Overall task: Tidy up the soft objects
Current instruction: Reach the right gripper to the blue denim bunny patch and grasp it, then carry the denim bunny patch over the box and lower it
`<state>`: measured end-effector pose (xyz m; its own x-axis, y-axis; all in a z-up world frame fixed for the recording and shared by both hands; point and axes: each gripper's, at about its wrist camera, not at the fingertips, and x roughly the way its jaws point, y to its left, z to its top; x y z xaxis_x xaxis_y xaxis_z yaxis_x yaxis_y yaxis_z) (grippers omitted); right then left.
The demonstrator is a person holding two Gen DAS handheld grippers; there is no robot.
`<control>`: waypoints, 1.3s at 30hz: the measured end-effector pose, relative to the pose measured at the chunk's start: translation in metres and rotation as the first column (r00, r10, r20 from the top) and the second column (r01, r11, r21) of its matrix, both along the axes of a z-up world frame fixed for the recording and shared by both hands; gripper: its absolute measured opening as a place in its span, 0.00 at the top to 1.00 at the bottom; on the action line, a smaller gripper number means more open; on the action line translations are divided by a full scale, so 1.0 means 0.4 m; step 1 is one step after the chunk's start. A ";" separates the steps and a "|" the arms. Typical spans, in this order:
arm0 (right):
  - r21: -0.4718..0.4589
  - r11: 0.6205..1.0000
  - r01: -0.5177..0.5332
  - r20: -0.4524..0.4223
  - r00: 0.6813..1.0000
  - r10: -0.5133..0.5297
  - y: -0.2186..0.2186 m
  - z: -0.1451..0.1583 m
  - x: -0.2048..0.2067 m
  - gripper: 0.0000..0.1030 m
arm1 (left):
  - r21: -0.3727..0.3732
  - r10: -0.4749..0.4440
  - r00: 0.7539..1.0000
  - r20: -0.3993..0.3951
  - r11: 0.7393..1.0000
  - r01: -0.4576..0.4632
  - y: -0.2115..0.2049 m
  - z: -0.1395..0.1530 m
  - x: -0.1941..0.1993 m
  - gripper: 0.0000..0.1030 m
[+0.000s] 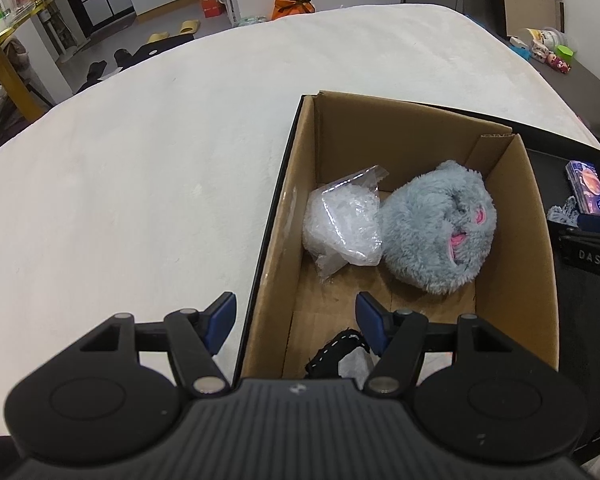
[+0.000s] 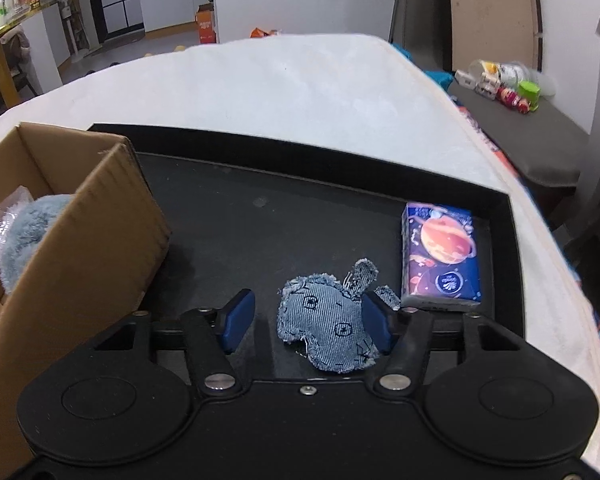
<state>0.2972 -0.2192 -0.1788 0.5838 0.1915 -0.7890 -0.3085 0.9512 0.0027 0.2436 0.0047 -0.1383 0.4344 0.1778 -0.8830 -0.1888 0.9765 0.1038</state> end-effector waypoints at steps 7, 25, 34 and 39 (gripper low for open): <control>-0.033 0.999 0.009 -0.028 1.000 -0.010 -0.001 -0.012 -0.004 0.62 | -0.012 -0.002 1.000 0.002 1.000 0.002 0.002 -0.002 -0.001 0.38; 0.006 1.000 0.020 -0.054 0.998 -0.019 -0.017 0.067 -0.053 0.81 | -0.029 -0.002 1.000 0.014 1.000 0.003 0.021 0.008 -0.034 0.38; 0.011 1.000 -0.006 -0.017 1.000 0.006 -0.002 0.122 -0.078 0.81 | -0.039 0.002 1.000 0.023 0.999 -0.002 0.032 0.011 -0.038 0.38; 0.021 0.999 -0.026 0.009 1.000 0.026 0.009 0.161 -0.089 0.81 | -0.045 0.000 0.999 0.033 0.999 0.001 0.035 0.015 -0.043 0.38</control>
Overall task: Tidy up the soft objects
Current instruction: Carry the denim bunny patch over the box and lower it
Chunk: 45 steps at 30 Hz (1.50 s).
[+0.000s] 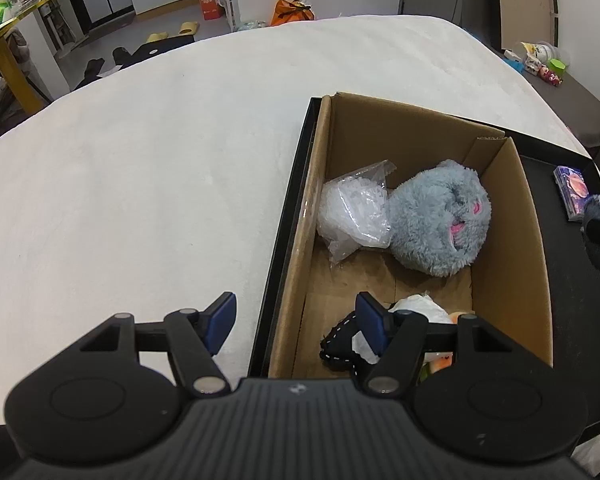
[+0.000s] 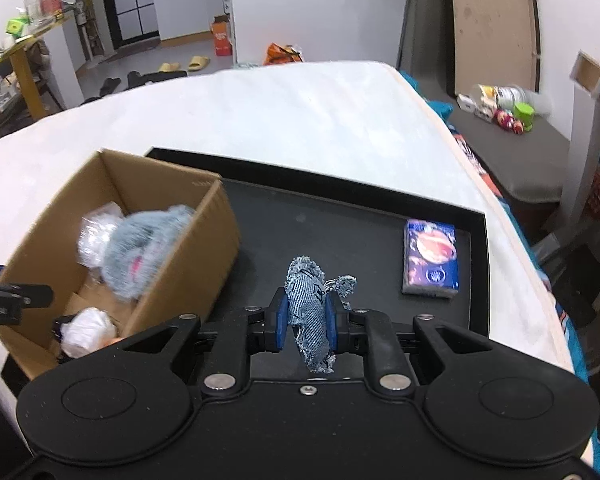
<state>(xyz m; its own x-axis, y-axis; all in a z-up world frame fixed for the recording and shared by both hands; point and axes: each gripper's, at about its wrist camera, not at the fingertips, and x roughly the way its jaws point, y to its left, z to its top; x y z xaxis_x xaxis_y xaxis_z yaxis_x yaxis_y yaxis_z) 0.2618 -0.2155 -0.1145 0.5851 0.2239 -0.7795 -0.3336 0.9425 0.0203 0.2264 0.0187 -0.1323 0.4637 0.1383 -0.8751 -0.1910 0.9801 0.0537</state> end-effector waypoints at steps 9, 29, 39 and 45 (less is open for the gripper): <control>0.022 0.999 -0.036 0.047 0.998 0.034 0.047 0.070 -0.029 0.81 | -0.032 -0.002 1.000 0.021 0.999 0.003 0.016 0.009 -0.023 0.38; 0.050 0.987 -0.152 0.075 0.986 0.148 0.219 0.126 -0.089 0.81 | -0.114 0.010 0.999 0.030 0.993 -0.006 0.066 0.000 -0.044 0.50; 0.060 0.975 -0.215 0.081 0.974 0.209 0.296 0.140 -0.098 0.81 | -0.162 0.027 1.000 0.007 0.986 -0.026 0.090 -0.022 -0.044 0.79; 0.085 0.967 -0.242 0.077 0.969 0.236 0.337 0.138 -0.093 0.76 | -0.189 0.021 1.000 0.010 0.982 -0.019 0.093 -0.028 -0.045 0.87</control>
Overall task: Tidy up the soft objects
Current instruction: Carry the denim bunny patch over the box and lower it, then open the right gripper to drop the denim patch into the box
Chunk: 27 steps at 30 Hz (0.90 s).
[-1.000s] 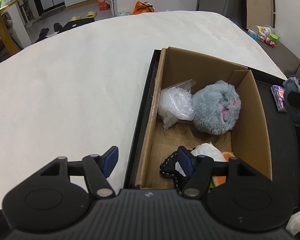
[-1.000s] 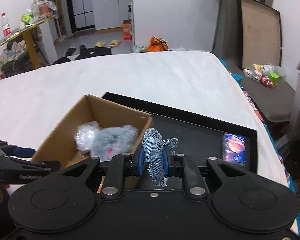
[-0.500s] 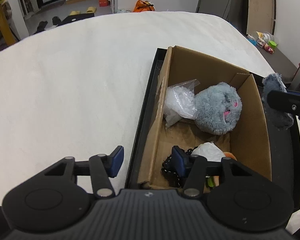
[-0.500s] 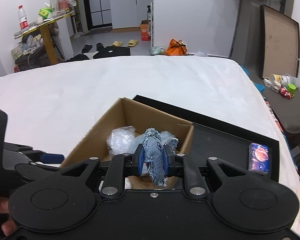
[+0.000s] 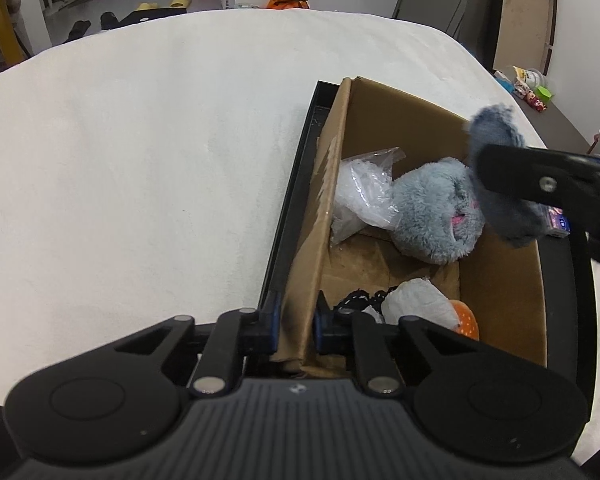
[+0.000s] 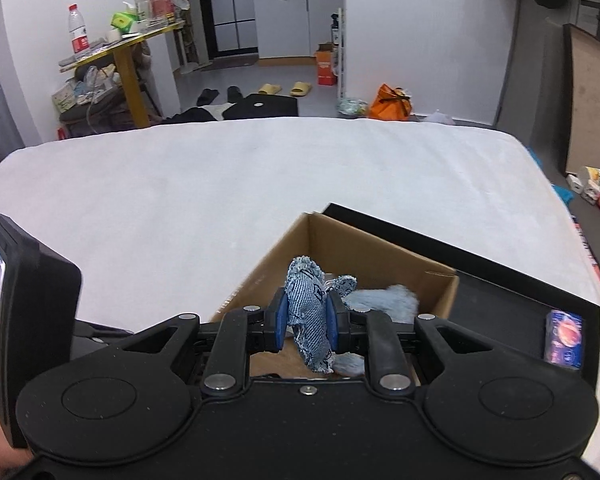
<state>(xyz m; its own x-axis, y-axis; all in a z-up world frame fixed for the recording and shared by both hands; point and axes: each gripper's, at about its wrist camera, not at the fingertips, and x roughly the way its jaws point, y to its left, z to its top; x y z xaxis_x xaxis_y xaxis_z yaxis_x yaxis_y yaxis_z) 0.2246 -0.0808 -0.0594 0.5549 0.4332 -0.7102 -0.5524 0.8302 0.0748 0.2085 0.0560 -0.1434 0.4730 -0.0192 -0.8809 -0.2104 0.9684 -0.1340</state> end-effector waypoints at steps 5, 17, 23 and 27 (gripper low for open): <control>0.012 1.000 -0.001 -0.021 1.000 0.001 0.014 -0.008 0.008 0.66 | -0.007 -0.002 1.000 -0.001 1.000 0.002 0.003 0.001 0.001 0.87; -0.028 0.997 0.067 -0.017 0.998 -0.068 -0.065 -0.022 0.005 0.66 | 0.003 -0.003 1.000 -0.005 1.000 0.003 -0.003 0.006 0.001 0.86; -0.043 0.994 0.101 -0.003 0.995 -0.101 -0.110 -0.024 0.011 0.60 | 0.036 -0.005 1.000 0.004 0.999 0.005 -0.016 0.017 0.001 0.86; -0.047 0.991 0.123 0.001 0.992 -0.123 -0.140 -0.028 0.016 0.58 | 0.048 -0.012 1.000 0.001 0.999 0.012 -0.024 0.022 0.005 0.83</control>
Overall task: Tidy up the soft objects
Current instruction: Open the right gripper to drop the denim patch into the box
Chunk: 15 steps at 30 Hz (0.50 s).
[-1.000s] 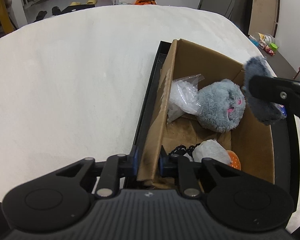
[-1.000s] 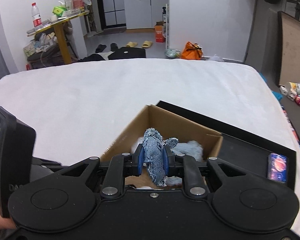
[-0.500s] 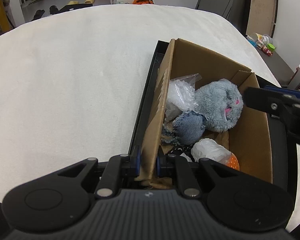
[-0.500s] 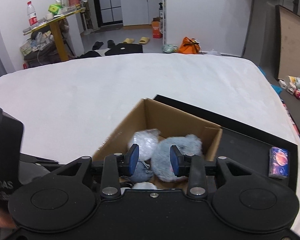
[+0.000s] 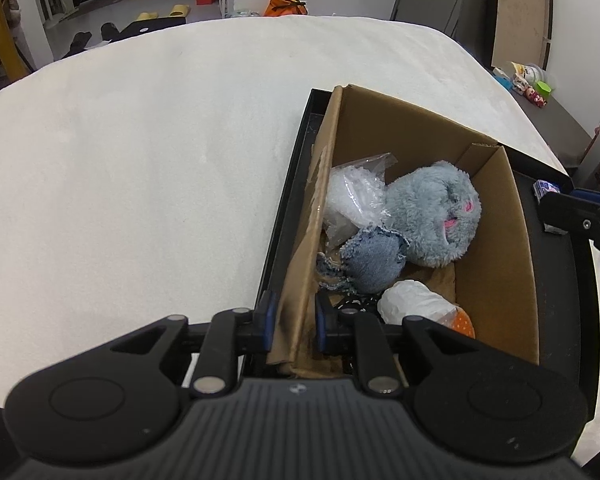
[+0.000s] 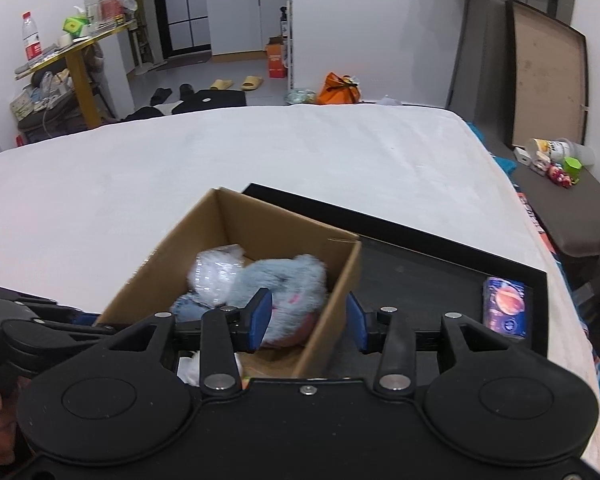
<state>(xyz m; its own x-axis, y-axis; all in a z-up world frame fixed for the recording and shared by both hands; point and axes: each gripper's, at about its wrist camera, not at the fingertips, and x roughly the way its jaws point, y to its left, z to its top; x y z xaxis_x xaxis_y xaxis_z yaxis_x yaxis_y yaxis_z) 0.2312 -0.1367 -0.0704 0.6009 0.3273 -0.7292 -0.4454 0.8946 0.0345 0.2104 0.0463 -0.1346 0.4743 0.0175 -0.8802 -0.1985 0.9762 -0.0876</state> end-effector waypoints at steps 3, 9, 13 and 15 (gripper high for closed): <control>-0.002 1.000 0.015 0.003 1.000 -0.015 -0.023 -0.005 0.005 0.56 | 0.008 0.000 1.000 -0.002 1.000 0.000 -0.004 0.003 0.003 0.81; 0.003 0.999 0.043 0.004 0.999 -0.043 -0.061 -0.014 0.021 0.53 | 0.028 0.002 1.000 -0.009 1.000 -0.001 -0.017 0.006 0.011 0.71; 0.005 0.998 0.058 0.005 0.998 -0.058 -0.086 -0.022 0.036 0.51 | 0.053 0.003 1.000 -0.005 0.999 -0.003 -0.028 0.008 0.018 0.60; 0.006 0.998 0.065 0.004 0.998 -0.065 -0.099 -0.027 0.045 0.50 | 0.064 0.001 1.000 -0.008 0.998 -0.001 -0.032 0.006 0.022 0.58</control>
